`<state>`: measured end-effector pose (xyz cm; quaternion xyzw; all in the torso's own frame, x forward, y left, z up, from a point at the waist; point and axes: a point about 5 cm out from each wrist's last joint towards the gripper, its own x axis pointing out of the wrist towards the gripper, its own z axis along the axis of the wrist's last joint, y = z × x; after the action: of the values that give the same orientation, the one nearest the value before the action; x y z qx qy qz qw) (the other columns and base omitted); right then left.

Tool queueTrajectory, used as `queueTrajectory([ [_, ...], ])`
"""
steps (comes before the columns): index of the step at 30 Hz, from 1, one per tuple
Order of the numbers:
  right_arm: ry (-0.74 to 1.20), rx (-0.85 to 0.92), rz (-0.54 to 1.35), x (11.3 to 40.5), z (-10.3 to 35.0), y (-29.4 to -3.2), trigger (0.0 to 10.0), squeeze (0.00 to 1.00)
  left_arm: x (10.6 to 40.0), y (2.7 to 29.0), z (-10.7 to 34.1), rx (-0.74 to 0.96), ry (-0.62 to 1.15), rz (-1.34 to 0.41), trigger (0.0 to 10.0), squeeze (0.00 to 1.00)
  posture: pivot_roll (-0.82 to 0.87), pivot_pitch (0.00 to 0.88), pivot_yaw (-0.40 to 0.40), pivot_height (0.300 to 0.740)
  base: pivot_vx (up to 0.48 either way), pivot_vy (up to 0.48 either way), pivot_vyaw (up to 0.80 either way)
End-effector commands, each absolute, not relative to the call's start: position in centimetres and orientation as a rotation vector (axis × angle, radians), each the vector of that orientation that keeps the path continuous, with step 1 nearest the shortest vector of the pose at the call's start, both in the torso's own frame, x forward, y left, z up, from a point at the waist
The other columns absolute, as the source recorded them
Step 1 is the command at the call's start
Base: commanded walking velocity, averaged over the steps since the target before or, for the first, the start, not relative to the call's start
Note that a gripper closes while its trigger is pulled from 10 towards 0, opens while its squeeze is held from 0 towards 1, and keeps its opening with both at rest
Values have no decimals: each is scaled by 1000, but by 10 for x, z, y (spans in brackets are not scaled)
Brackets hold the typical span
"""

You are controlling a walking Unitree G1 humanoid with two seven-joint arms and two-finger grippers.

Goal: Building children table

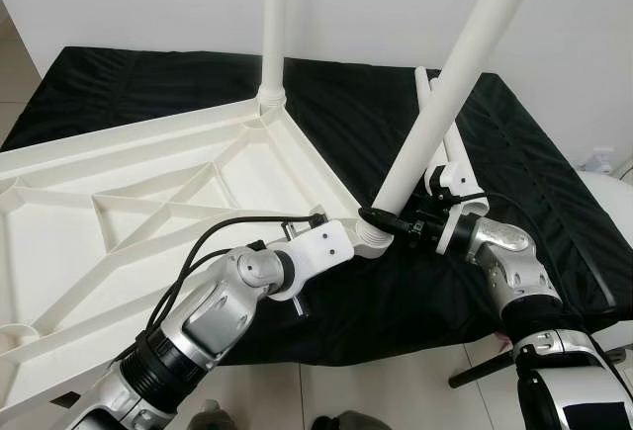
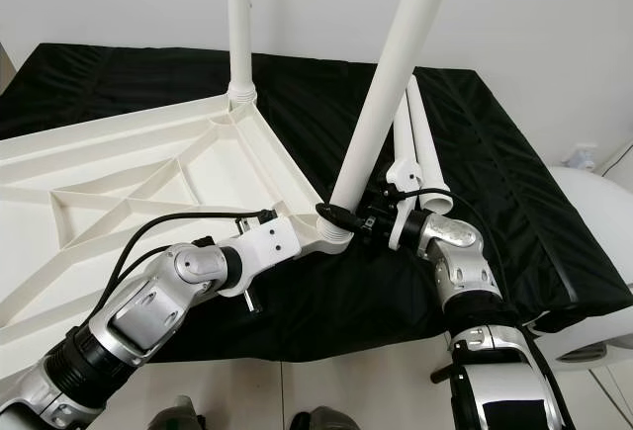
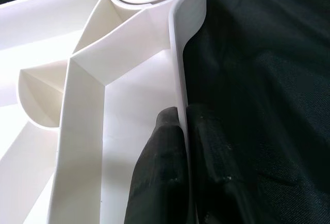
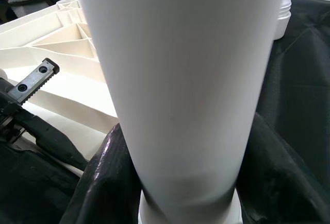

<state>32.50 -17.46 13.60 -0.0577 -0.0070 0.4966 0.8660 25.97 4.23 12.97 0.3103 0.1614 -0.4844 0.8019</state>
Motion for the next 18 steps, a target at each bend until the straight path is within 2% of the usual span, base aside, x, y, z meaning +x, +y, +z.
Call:
queueTrajectory([
  [1, 11, -100, 1028, 322, 131, -178, 10000, 0, 258, 33, 141, 680, 267, -1059, 10000, 0, 30, 0, -94, 740, 0, 0, 0],
  [8, -21, -51, 993, 319, 133, -168, 10000, 0, 257, 33, 140, 674, 269, -1057, 10000, 0, 34, 0, -104, 740, 0, 0, 0],
  [13, -70, 11, 847, 310, 134, -140, 10000, 0, 256, 35, 139, 672, 275, -1052, 10000, 0, 33, 0, -103, 740, 0, 0, 0],
  [18, -77, 13, 748, 310, 135, -131, 10000, 0, 255, 34, 139, 672, 276, -1056, 10000, 0, 31, 0, -100, 740, 0, 0, 0],
])
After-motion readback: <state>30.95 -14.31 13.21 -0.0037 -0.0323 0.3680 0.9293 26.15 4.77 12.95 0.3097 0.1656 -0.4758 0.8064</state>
